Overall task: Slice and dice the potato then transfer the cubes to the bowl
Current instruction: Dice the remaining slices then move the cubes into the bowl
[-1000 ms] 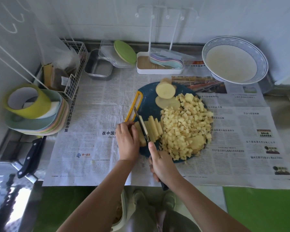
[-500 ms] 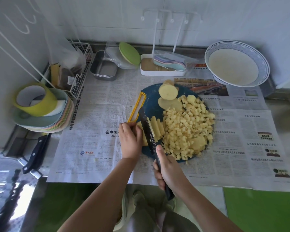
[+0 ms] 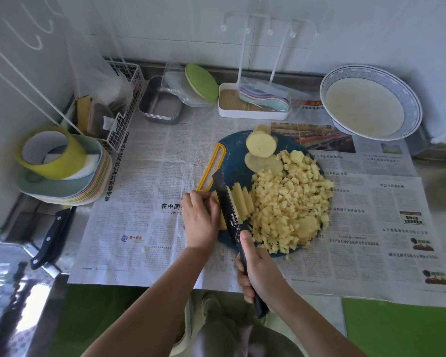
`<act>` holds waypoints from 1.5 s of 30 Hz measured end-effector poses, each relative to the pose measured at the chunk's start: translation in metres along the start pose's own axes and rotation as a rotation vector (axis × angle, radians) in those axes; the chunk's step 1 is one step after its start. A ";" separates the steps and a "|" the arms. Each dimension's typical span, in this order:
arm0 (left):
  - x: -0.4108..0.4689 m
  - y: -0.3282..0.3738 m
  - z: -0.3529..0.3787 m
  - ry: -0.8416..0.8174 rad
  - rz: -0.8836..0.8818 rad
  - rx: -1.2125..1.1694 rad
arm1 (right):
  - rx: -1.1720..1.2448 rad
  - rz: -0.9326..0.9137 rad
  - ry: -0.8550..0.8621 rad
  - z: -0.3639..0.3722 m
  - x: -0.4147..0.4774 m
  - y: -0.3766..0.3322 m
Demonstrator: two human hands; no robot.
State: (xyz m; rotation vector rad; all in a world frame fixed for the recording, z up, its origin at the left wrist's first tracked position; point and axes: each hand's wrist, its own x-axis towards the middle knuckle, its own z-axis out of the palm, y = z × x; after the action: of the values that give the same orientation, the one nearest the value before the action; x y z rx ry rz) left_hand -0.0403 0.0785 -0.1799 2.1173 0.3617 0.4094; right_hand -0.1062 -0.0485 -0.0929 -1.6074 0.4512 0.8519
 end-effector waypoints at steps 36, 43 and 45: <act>-0.002 -0.002 0.001 0.023 -0.019 -0.059 | 0.227 0.007 -0.018 -0.005 0.010 0.003; -0.002 -0.002 0.002 0.030 -0.002 -0.019 | 0.130 -0.024 -0.001 0.009 0.001 0.007; -0.002 -0.001 0.001 0.034 0.002 -0.013 | 0.132 -0.017 0.005 0.011 0.000 0.007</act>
State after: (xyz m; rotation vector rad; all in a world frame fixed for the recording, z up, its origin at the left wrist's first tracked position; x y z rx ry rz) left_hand -0.0413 0.0775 -0.1815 2.1009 0.3751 0.4481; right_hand -0.1136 -0.0398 -0.0978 -1.4898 0.4862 0.7892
